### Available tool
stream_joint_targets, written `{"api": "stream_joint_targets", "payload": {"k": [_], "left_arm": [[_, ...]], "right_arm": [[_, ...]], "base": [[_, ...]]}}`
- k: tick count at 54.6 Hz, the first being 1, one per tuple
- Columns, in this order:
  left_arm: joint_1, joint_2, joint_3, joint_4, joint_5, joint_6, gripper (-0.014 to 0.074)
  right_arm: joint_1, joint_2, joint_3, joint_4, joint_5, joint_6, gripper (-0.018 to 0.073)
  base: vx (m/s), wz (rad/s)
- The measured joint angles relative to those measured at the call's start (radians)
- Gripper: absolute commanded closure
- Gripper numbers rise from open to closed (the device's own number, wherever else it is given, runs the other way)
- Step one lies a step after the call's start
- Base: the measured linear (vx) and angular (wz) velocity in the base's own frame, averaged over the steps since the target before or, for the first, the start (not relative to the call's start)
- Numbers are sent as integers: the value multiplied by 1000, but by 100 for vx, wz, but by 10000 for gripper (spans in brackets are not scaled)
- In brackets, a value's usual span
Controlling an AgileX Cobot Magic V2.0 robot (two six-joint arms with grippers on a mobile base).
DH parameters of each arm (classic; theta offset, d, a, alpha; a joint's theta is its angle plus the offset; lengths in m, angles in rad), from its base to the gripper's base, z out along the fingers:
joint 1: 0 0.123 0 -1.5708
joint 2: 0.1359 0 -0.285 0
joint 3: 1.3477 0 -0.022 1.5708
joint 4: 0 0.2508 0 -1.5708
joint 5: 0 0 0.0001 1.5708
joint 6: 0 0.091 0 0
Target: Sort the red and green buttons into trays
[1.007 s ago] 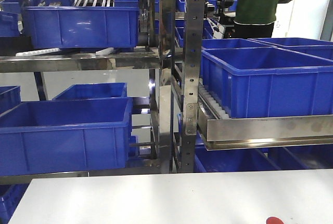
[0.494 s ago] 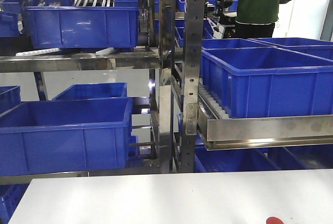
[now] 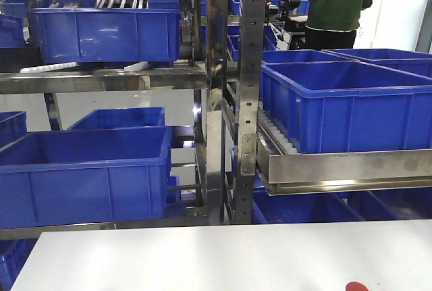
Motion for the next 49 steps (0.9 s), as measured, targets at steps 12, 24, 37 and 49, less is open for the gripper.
{"api": "stream_joint_targets", "payload": {"k": [12, 24, 37, 49], "left_arm": [[0, 2, -49, -38, -281, -60, 602], [0, 227, -315, -63, -310, -66, 602], [0, 639, -533, -65, -306, -66, 600], [0, 861, -573, -16, -304, -66, 536]], "right_arm": [[0, 97, -236, 0, 92, -54, 567], [0, 431, -523, 0, 126, -87, 567], [0, 760, -676, 0, 109, -93, 565], [0, 929, -681, 0, 105, -93, 453]], "base": [[0, 0], [0, 0], [0, 0], [0, 0]]}}
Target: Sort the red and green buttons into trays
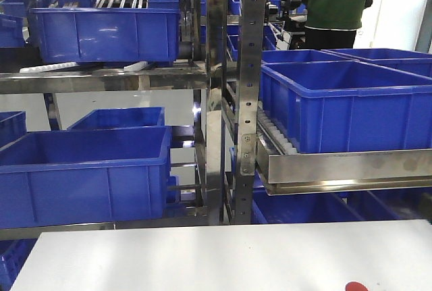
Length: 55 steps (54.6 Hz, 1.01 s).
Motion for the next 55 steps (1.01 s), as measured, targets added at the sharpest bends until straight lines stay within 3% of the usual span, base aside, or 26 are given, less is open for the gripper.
{"api": "stream_joint_targets", "payload": {"k": [6, 16, 21, 27, 33, 41, 52, 54, 55], "left_arm": [[0, 41, 0, 36, 0, 0, 445], [0, 55, 0, 58, -1, 0, 225], [0, 55, 0, 58, -2, 0, 131], [0, 55, 0, 58, -2, -1, 70], [0, 55, 0, 58, 3, -1, 65], [0, 55, 0, 58, 18, -7, 65], [0, 55, 0, 58, 28, -8, 65], [0, 55, 0, 58, 30, -8, 65], [0, 55, 0, 58, 33, -8, 65]], "right_arm": [[0, 18, 0, 0, 6, 0, 316], [0, 22, 0, 0, 3, 0, -48], [0, 25, 0, 0, -15, 0, -165], [0, 25, 0, 12, -59, 11, -169], [0, 44, 8, 21, -129, 29, -152], [16, 147, 159, -7, -304, 76, -100], [45, 432, 474, -66, -701, 146, -19], [46, 502, 514, -69, -798, 151, -11], [46, 635, 556, -69, -958, 154, -6]], "base": [[0, 0], [0, 0], [0, 0], [0, 0], [0, 0], [0, 0], [0, 0], [0, 0], [0, 0]]}}
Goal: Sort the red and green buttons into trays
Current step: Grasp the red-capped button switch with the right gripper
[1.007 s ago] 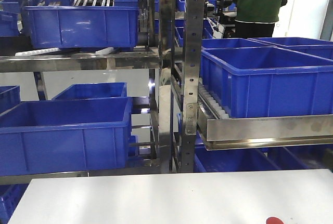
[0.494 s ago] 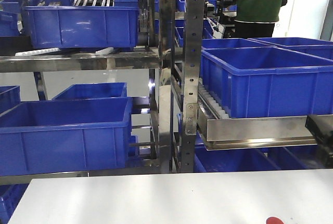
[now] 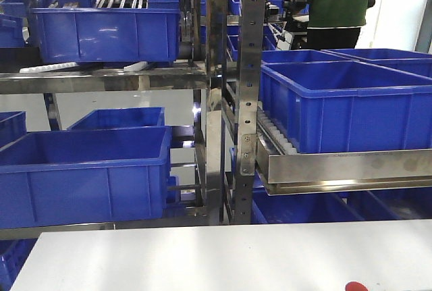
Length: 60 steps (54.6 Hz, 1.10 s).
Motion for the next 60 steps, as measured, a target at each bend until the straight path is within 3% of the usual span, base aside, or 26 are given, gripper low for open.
{"api": "stream_joint_targets", "payload": {"k": [4, 16, 39, 45, 53, 60], "left_arm": [[0, 0, 0, 0, 0, 0, 65], [0, 1, 0, 0, 2, 0, 65], [0, 47, 0, 0, 9, 0, 65], [0, 47, 0, 0, 9, 0, 65], [0, 47, 0, 0, 14, 0, 65], [0, 47, 4, 0, 44, 0, 65]], "right_arm": [[0, 144, 8, -1, -93, 1, -6], [0, 405, -40, 22, -122, 1, -6], [0, 533, -282, 23, -130, 1, 12], [0, 544, -327, 27, -134, 1, 172], [0, 547, -337, 26, -139, 2, 564], [0, 547, -337, -13, -141, 9, 573]], "base": [[0, 0], [0, 0], [0, 0], [0, 0], [0, 0], [0, 0]]}}
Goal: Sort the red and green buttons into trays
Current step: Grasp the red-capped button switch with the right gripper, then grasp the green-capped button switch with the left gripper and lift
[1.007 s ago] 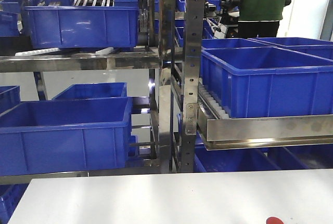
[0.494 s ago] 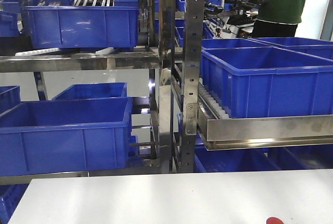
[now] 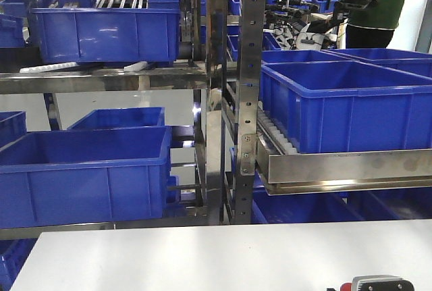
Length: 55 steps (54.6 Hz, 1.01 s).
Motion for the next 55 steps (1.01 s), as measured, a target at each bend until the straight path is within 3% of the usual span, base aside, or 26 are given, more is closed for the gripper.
{"api": "stream_joint_targets", "payload": {"k": [13, 22, 26, 37, 55], "left_arm": [[0, 17, 153, 0, -81, -12, 65], [-13, 110, 316, 11, -223, -101, 76], [-32, 176, 360, 63, -343, -133, 85], [-49, 375, 368, 303, -577, -175, 100], [-49, 693, 368, 306, -840, -178, 100]], "right_arm": [[0, 0, 0, -86, -1, 14, 570], [0, 0, 0, -99, -1, 14, 570], [0, 0, 0, -99, -1, 14, 570], [0, 0, 0, -99, -1, 15, 570], [0, 0, 0, -99, -2, 17, 570]], "base": [[0, 0], [0, 0], [0, 0], [0, 0], [0, 0]]}}
